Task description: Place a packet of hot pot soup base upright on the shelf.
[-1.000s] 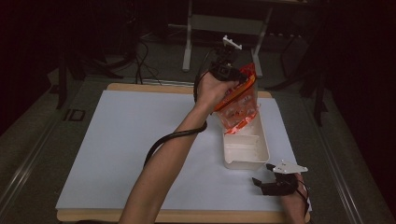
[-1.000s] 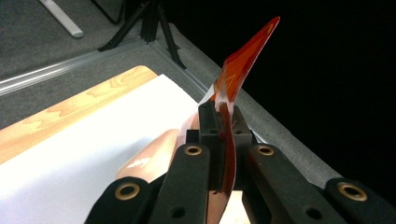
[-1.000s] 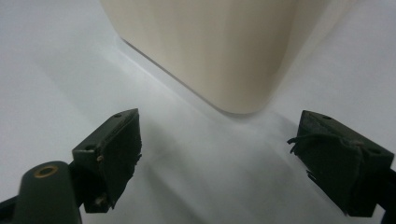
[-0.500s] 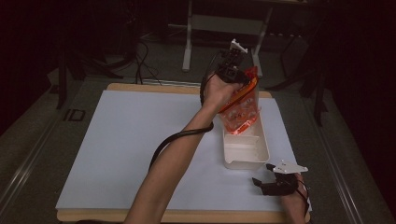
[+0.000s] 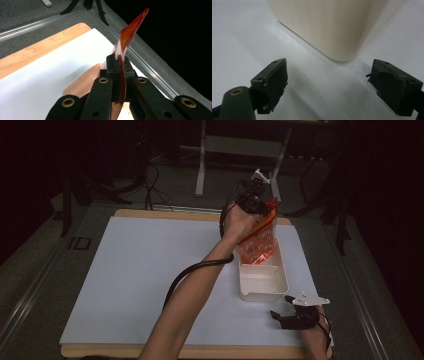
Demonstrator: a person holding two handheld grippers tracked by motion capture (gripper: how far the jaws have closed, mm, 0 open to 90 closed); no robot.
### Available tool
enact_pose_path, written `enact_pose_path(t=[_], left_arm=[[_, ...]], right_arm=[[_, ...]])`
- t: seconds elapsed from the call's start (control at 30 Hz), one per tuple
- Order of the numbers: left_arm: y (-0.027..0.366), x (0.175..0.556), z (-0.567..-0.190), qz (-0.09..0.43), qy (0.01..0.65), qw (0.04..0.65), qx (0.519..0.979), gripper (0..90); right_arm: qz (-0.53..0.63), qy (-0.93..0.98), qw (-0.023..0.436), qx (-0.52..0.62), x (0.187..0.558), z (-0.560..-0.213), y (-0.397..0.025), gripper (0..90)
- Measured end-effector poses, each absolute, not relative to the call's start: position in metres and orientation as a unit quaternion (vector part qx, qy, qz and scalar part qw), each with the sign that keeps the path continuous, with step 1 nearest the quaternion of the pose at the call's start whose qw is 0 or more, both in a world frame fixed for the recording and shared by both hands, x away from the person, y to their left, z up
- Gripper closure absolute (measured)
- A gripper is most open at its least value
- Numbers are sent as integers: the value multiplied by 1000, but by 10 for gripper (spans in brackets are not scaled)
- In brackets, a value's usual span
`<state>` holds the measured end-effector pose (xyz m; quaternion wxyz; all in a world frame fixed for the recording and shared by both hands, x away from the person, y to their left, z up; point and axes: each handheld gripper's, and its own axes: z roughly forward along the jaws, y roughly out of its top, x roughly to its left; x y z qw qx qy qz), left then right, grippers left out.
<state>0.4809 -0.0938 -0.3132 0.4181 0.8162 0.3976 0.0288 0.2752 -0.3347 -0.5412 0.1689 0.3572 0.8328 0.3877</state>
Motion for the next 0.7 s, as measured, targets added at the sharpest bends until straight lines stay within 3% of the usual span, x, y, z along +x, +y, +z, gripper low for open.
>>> enact_pose_path(t=[0.7], left_arm=[[-115,484,-339,25,394,401,827,900]], right_arm=[[385,834,168,358,275,-541,-335,144]])
